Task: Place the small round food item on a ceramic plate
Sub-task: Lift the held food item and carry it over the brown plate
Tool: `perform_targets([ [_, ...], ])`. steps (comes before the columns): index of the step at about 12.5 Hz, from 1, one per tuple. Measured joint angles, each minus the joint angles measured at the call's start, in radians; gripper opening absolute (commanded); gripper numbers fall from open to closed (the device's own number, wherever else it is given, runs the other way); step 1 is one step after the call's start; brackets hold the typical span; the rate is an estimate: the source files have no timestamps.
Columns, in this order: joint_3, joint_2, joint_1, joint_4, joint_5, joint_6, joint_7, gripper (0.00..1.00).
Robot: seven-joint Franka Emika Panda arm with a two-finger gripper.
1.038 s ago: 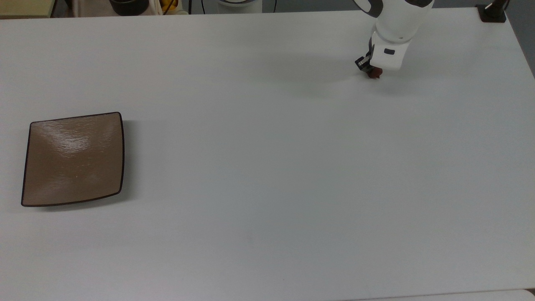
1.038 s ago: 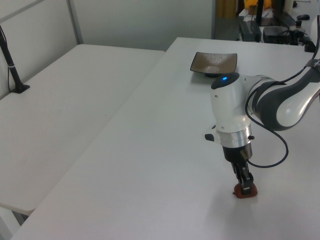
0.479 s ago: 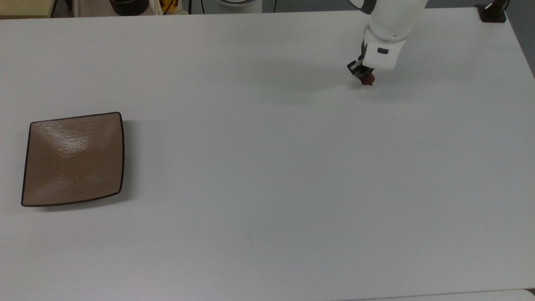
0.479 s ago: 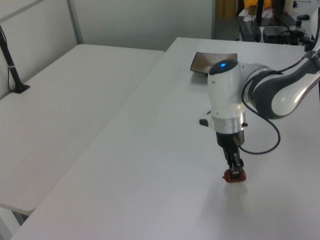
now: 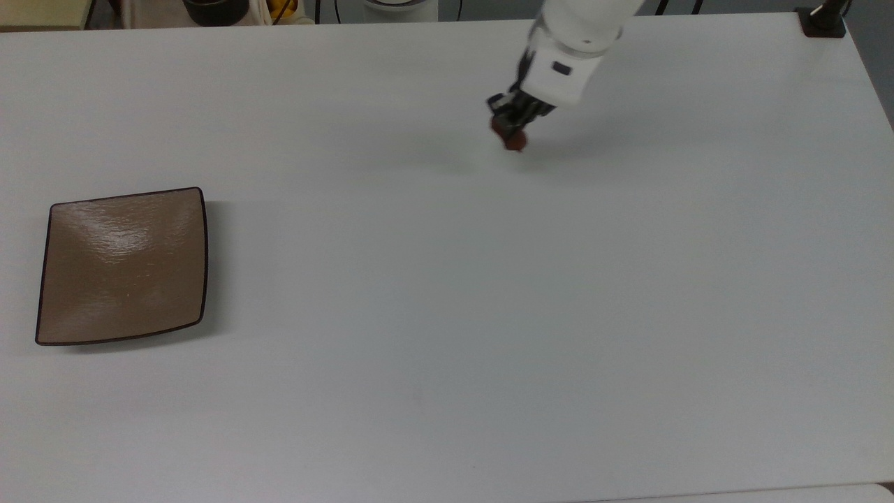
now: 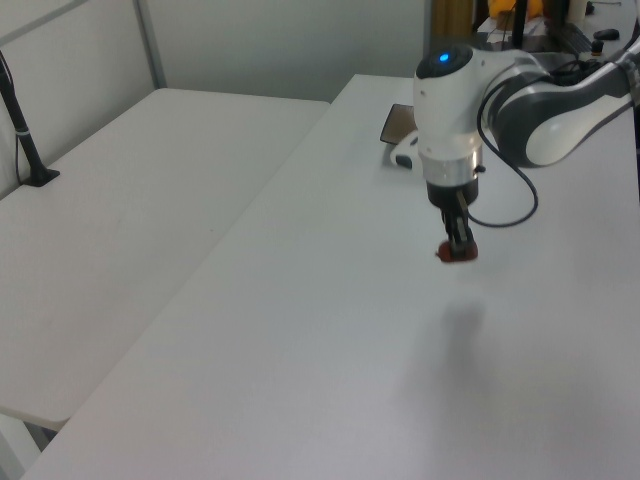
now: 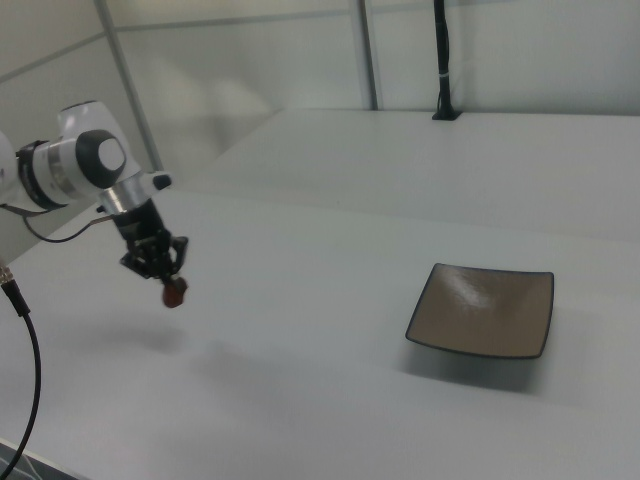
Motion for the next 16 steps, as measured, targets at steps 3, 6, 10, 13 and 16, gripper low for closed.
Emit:
perform_targets([
  [3,-0.122,-0.029,-0.02,0.018,-0.097,-0.001,-0.036,0.01],
  [6,-0.241,-0.03,-0.082,0.059,-0.122,0.008,-0.163,0.01],
  [10,-0.362,-0.02,-0.175,0.089,-0.123,0.146,-0.305,0.01],
  [13,-0.391,0.008,-0.309,0.11,-0.113,0.289,-0.371,0.01],
  [16,-0.393,0.098,-0.411,0.165,-0.051,0.41,-0.382,0.01],
])
